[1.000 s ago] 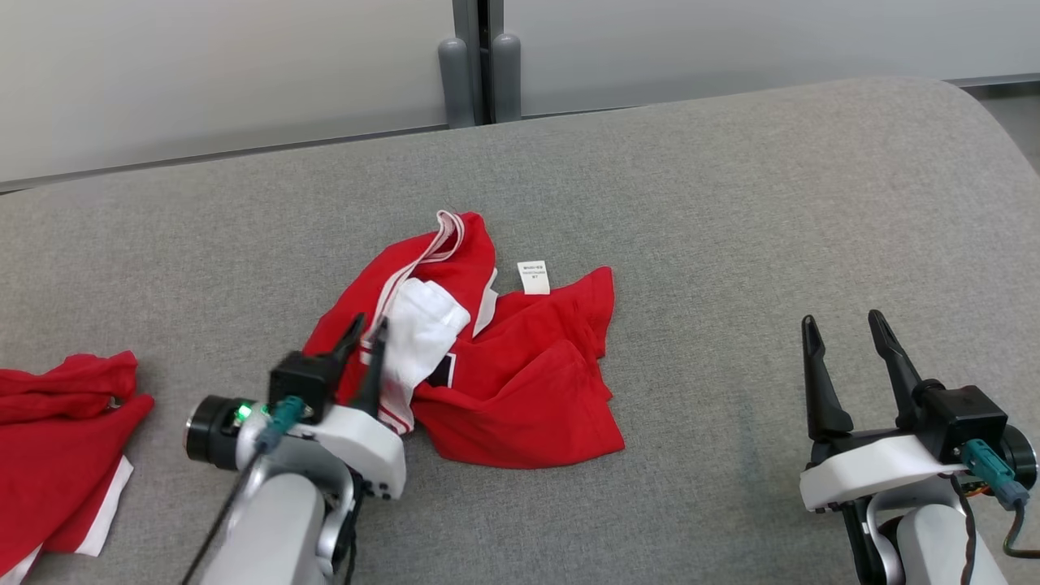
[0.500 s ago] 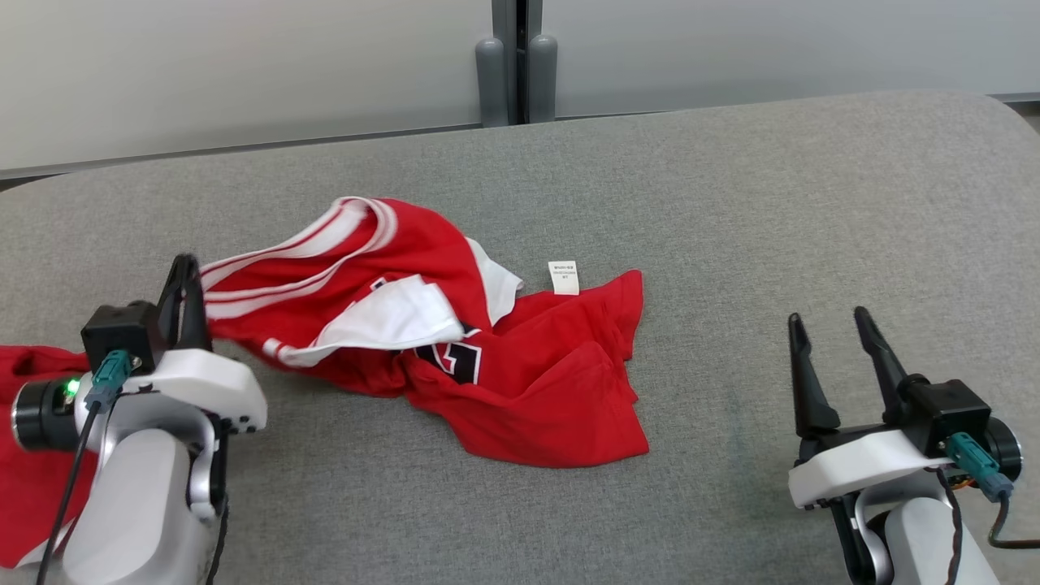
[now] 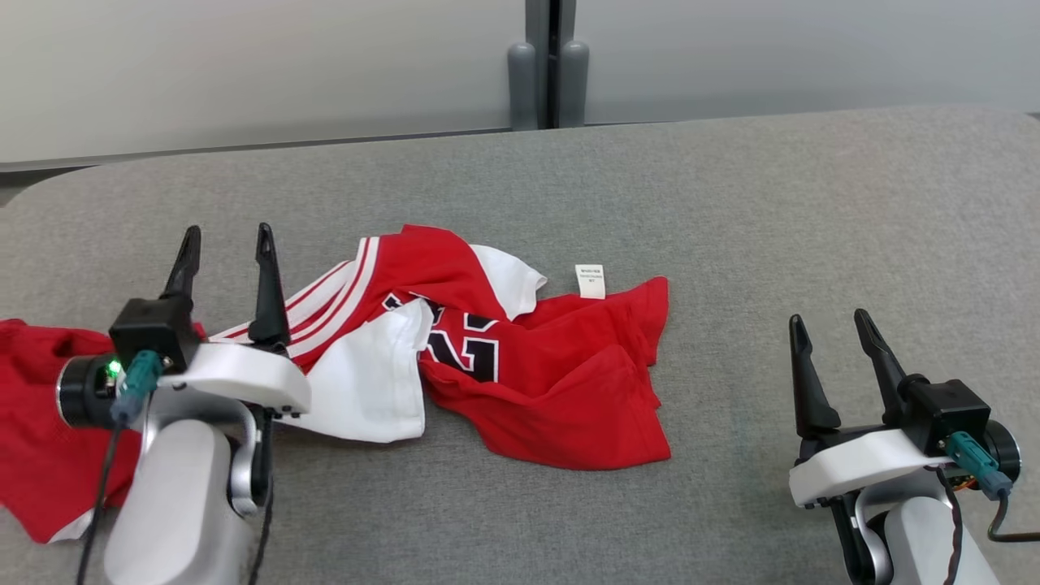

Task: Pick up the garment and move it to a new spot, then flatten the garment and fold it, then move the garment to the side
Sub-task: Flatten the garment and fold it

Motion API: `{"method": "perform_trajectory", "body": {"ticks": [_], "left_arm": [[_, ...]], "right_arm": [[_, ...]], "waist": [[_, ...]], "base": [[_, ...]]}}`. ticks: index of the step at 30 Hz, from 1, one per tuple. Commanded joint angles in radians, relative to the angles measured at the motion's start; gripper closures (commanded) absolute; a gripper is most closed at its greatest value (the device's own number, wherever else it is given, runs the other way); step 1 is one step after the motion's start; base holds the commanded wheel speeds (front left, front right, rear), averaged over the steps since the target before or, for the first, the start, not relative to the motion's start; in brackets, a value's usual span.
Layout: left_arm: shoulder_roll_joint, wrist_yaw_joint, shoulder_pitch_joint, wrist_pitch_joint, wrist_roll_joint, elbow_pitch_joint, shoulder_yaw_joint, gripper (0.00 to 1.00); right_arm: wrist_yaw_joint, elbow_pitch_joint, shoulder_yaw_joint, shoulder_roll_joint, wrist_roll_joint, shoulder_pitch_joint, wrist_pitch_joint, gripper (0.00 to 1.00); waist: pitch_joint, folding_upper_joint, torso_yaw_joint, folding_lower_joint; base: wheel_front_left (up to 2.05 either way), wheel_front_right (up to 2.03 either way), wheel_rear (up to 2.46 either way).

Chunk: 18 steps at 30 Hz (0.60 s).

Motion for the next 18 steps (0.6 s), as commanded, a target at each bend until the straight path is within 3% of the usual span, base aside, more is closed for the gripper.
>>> {"method": "perform_trajectory", "body": {"ticks": [1, 12, 18], "left_arm": [[-0.004, -0.004, 0.033, -0.003, 0.005, -0.029, 0.002, 0.00], [-0.075, -0.036, 0.260, -0.002, 0.039, -0.216, -0.082, 0.00], [-0.082, -0.038, 0.248, -0.002, 0.055, -0.228, -0.101, 0.00]], "right_arm": [[-0.002, 0.001, -0.002, -0.002, 0.005, 0.004, -0.006, 0.00], [-0.002, -0.010, -0.017, -0.003, 0.025, 0.037, -0.019, 0.00], [-0.002, 0.010, -0.049, -0.003, 0.053, 0.010, 0.005, 0.00]], "waist": [[-0.011, 0.0000, 0.015, 0.0000], [-0.054, 0.0000, 0.113, 0.0000], [-0.037, 0.0000, 0.156, 0.0000]], "base": [[0.00, 0.00, 0.00], [0.00, 0.00, 0.00], [0.00, 0.00, 0.00]]}}
